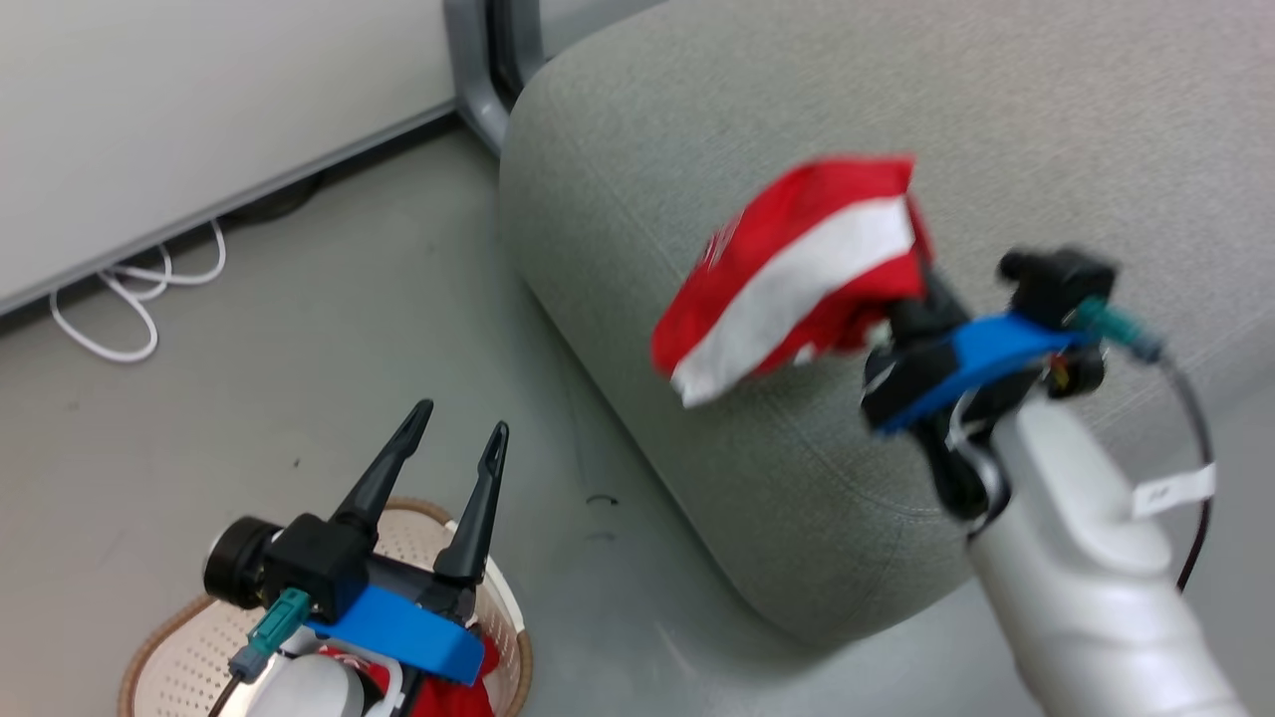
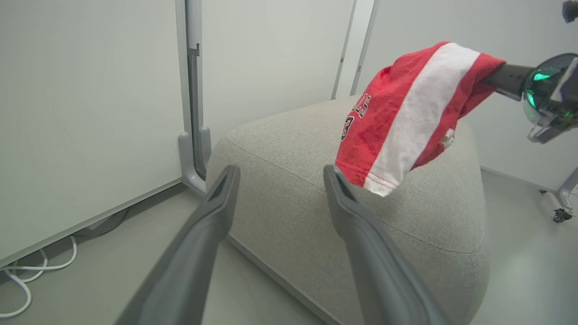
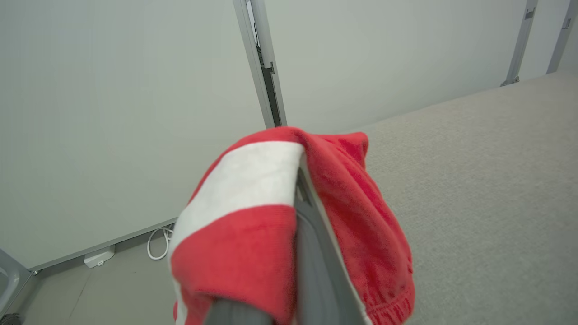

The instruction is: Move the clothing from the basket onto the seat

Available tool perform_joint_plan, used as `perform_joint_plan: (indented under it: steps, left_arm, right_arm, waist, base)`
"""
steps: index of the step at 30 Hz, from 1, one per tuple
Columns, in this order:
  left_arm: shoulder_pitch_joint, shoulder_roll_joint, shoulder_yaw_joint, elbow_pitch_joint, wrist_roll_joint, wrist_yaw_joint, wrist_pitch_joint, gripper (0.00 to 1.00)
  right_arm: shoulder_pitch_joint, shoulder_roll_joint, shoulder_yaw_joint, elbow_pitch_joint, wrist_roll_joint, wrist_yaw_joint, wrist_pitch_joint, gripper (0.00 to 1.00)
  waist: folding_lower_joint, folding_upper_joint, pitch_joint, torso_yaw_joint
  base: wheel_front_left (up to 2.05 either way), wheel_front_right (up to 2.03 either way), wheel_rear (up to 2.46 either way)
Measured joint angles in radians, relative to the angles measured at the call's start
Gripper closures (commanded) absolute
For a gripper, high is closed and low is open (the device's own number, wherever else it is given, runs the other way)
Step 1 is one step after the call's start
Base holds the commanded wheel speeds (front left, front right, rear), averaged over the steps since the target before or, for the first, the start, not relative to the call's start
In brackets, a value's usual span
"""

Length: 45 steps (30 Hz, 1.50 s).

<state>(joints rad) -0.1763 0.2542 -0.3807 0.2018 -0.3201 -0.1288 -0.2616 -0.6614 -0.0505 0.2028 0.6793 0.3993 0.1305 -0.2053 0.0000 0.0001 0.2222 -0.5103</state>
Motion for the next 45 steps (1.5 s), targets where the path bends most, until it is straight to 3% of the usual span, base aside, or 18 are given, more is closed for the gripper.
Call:
perform_joint_plan:
  steps: [3,6,19,25,31,32,33,34,35,45]
  left_arm:
    - [-0.029,0.023,-0.022,-0.019,0.007,0.0,0.0,0.0]
    - [-0.065,0.046,-0.042,-0.045,0.019,0.0,0.0,0.0]
    - [-0.237,0.117,-0.1,-0.177,0.057,0.0,0.01,0.0]
    - [-0.271,0.135,-0.1,-0.207,0.071,0.0,0.022,0.0]
    - [-0.288,0.135,-0.114,-0.217,0.077,0.001,0.023,0.0]
    - [-0.29,0.135,-0.115,-0.216,0.077,0.001,0.023,0.0]
    - [-0.29,0.135,-0.117,-0.215,0.077,0.001,0.022,0.0]
    - [-0.29,0.135,-0.118,-0.213,0.077,0.001,0.022,0.0]
    - [-0.291,0.135,-0.119,-0.211,0.076,0.001,0.022,0.0]
    - [-0.291,0.116,-0.121,-0.163,0.056,0.003,0.007,0.0]
  right_arm:
    - [-0.1,-0.001,-0.065,0.029,0.057,0.0,-0.009,1.0]
    - [-0.212,-0.007,-0.144,0.073,0.025,0.0,-0.017,1.0]
    - [-0.545,-0.228,-0.499,0.178,-0.111,0.0,-0.048,1.0]
    - [-0.576,-0.262,-0.648,0.26,-0.16,0.0,-0.051,1.0]
    - [-0.578,-0.238,-0.723,0.368,-0.207,0.0,-0.051,1.0]
    - [-0.577,-0.234,-0.729,0.385,-0.218,0.0,-0.051,0.84]
    - [-0.576,-0.232,-0.734,0.403,-0.229,0.0,-0.049,0.61]
    - [-0.575,-0.229,-0.737,0.421,-0.235,0.0,-0.041,0.26]
    - [-0.575,-0.225,-0.739,0.438,-0.238,0.0,-0.03,0.0]
    - [-0.584,-0.232,-0.717,0.508,-0.309,0.0,-0.019,0.0]
  waist:
    - [0.0,0.0,0.042,0.016]
    - [0.0001,0.0,0.095,0.035]
    - [0.0002,0.0,0.377,0.156]
    - [0.0003,-0.0001,0.484,0.202]
    - [0.0002,-0.0001,0.547,0.228]
    - [0.0003,-0.0001,0.55,0.23]
    - [0.0003,-0.0001,0.552,0.232]
    - [0.0002,-0.0001,0.551,0.232]
    - [0.0002,-0.0001,0.549,0.233]
    - [0.0,-0.0001,0.491,0.244]
  base:
    - [0.0,0.0,0.0]
    - [0.0,0.0,0.0]
    - [0.0,0.0,0.0]
    - [0.0,0.0,0.0]
    - [0.0,0.0,0.0]
    - [0.0,0.0,0.0]
    - [0.0,0.0,0.0]
    - [0.0,0.0,0.0]
    - [0.0,0.0,0.0]
    - [0.0,0.0,0.0]
